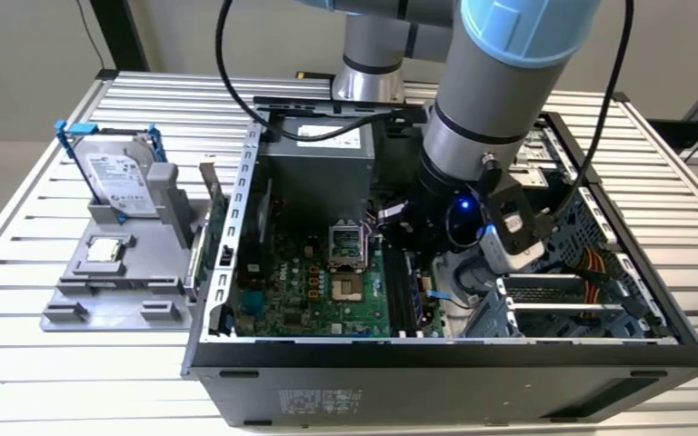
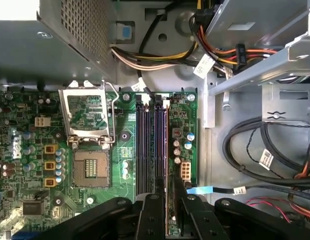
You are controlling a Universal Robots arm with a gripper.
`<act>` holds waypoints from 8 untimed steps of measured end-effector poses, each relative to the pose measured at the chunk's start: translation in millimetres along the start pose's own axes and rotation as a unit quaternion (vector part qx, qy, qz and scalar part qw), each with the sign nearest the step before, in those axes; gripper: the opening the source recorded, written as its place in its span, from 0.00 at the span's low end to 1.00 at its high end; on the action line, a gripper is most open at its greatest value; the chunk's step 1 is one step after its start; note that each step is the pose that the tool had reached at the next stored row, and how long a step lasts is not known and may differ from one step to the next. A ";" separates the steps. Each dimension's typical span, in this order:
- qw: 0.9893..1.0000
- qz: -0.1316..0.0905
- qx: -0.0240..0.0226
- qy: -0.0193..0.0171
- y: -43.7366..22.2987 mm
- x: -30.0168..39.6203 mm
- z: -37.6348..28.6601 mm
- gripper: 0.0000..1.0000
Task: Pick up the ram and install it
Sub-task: 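Press down the ram until it locks into place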
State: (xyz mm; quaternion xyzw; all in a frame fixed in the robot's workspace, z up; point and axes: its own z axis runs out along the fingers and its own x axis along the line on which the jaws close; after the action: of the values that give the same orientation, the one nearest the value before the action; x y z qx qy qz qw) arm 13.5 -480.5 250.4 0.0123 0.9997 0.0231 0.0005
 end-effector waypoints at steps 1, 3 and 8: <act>1.000 0.000 0.000 0.000 0.0 0.0 -0.4 1.00; 1.000 0.000 0.000 0.000 0.0 0.0 -1.2 0.00; 1.000 0.000 0.000 0.000 0.0 -0.2 -2.3 0.00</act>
State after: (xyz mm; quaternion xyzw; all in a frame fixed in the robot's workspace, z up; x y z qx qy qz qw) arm 13.7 -480.6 252.7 0.0123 0.9997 0.0231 0.0005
